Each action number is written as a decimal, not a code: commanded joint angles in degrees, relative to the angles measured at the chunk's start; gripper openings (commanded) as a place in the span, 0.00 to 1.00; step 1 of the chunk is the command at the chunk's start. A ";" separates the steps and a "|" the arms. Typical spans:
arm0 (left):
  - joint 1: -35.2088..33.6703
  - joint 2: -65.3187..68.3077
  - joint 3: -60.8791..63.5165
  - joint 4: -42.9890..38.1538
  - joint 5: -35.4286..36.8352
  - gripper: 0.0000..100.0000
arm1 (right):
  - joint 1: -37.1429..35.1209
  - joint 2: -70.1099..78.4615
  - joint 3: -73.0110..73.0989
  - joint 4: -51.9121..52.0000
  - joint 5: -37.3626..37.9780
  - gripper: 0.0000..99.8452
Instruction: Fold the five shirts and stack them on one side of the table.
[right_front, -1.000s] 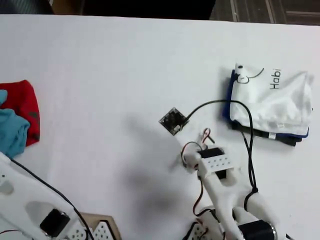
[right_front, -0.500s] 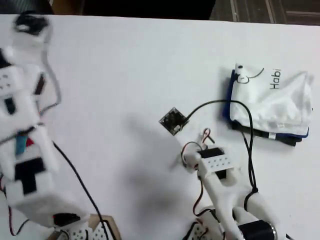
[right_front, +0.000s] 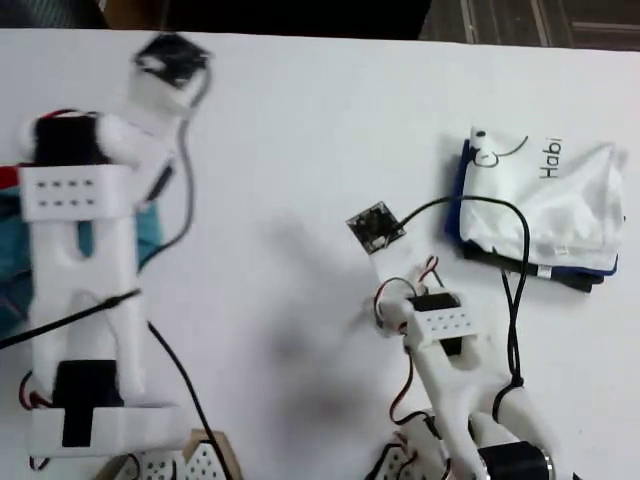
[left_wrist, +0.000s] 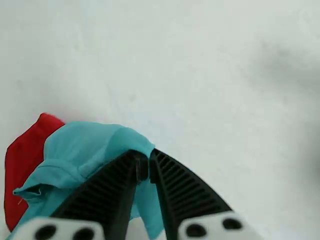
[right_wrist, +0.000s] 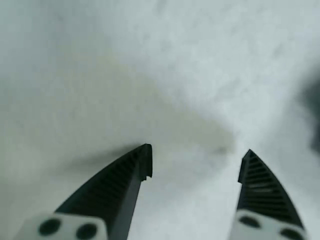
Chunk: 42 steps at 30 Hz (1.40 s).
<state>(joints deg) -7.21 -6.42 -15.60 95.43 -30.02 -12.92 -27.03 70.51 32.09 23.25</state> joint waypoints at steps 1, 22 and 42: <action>6.07 -2.81 -4.26 -2.81 2.64 0.02 | -0.04 -4.53 -3.52 3.38 -0.53 0.28; 21.27 -2.90 -0.48 -14.95 8.09 0.09 | -4.79 -9.98 1.23 0.84 -0.09 0.28; -7.38 -2.81 27.82 -14.77 -6.24 0.18 | -4.97 -9.98 1.14 0.31 -0.18 0.28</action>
<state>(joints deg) -13.63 -6.42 5.23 81.54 -35.56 -17.32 -35.03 72.00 33.93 23.08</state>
